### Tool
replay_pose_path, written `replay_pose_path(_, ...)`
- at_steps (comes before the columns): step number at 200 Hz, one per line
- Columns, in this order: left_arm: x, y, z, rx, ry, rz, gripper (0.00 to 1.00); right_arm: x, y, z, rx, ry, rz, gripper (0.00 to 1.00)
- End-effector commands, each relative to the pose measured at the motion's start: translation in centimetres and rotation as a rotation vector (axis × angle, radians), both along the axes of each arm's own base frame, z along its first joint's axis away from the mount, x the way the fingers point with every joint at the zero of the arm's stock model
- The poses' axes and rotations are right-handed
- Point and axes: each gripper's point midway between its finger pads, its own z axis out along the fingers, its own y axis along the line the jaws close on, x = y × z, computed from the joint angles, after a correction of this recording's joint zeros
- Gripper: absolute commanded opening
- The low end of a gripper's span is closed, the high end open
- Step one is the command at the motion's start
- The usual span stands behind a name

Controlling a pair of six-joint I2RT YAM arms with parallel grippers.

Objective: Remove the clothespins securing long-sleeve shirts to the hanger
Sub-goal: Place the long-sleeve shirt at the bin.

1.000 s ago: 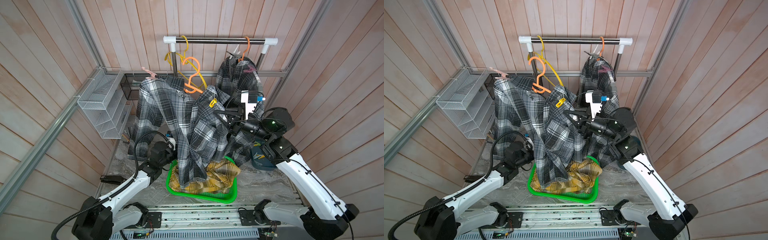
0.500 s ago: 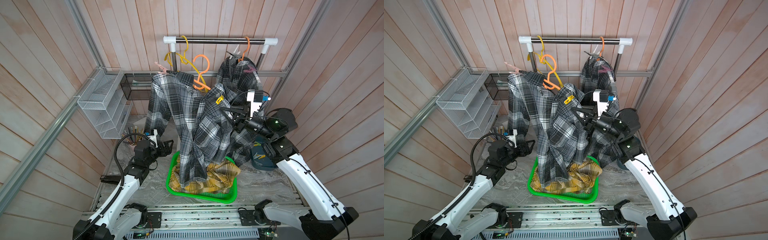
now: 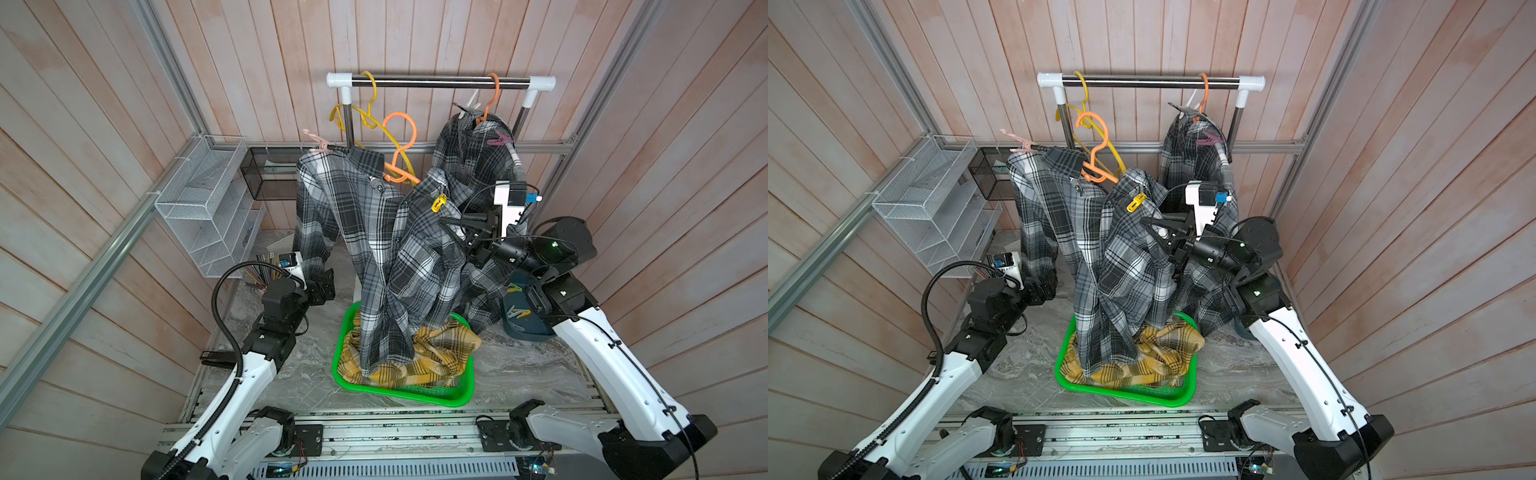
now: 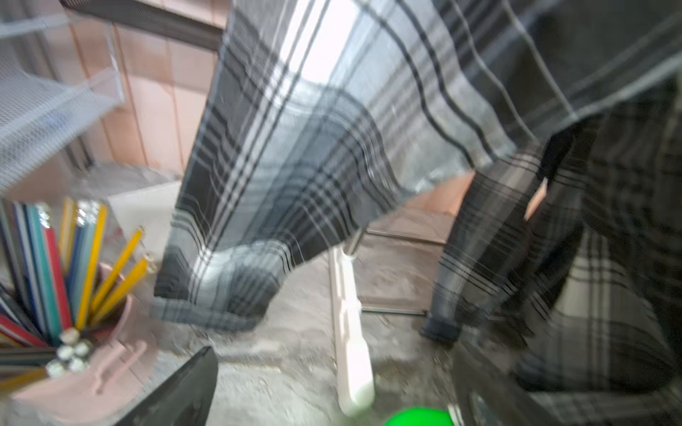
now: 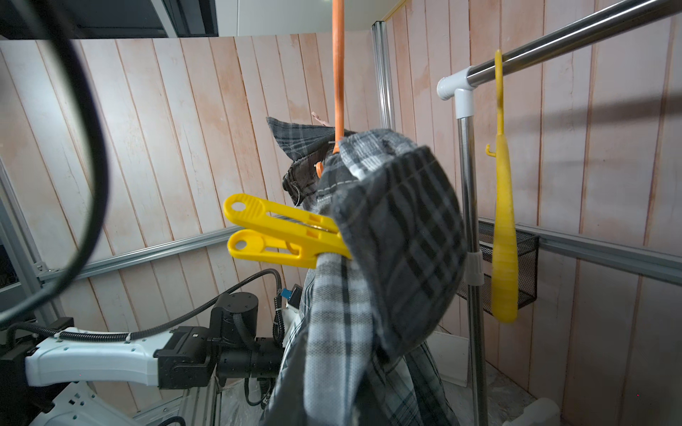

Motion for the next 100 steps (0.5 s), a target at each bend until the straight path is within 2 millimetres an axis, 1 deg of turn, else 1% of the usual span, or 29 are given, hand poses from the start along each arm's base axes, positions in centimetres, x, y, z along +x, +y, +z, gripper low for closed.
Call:
replay_pose_path(1,2.2,1.2,4.2,0.062,-0.149,0.075,1.0,-1.6,-0.4,1.9,0.04,-0.089,0.036,0.0)
replay_pose_path(18,3.9,1.5,4.2,0.096,-0.134,0.108,1.0,-1.9,-0.4,2.0,0.041,-0.092,0.049,0.0)
replay_pose_path(42,5.7,2.7,4.4,0.132,-0.139,0.19,1.0,-2.5,-0.5,2.2,0.044,-0.097,0.063,0.0)
replay_pose_path(58,6.8,3.4,5.2,0.133,-0.16,0.224,1.0,-2.8,-0.6,2.1,0.048,-0.092,0.074,0.0)
replay_pose_path(65,7.3,3.4,5.7,0.134,-0.172,0.225,1.0,-2.9,-0.6,2.0,0.05,-0.092,0.079,0.0)
replay_pose_path(67,7.3,3.5,5.9,0.136,-0.176,0.224,0.98,-3.0,-0.6,2.1,0.051,-0.094,0.081,0.0)
replay_pose_path(75,7.7,3.2,6.4,0.137,-0.19,0.207,0.87,-3.0,-0.6,2.2,0.054,-0.095,0.082,0.0)
replay_pose_path(82,7.9,2.7,6.9,0.131,-0.202,0.188,0.65,-3.1,-0.6,2.2,0.054,-0.095,0.085,0.0)
replay_pose_path(93,8.1,1.9,7.8,0.112,-0.229,0.146,0.24,-3.2,-0.7,2.3,0.057,-0.1,0.085,0.0)
replay_pose_path(100,8.1,1.3,8.2,0.101,-0.245,0.112,0.07,-3.3,-0.7,2.4,0.059,-0.105,0.088,0.0)
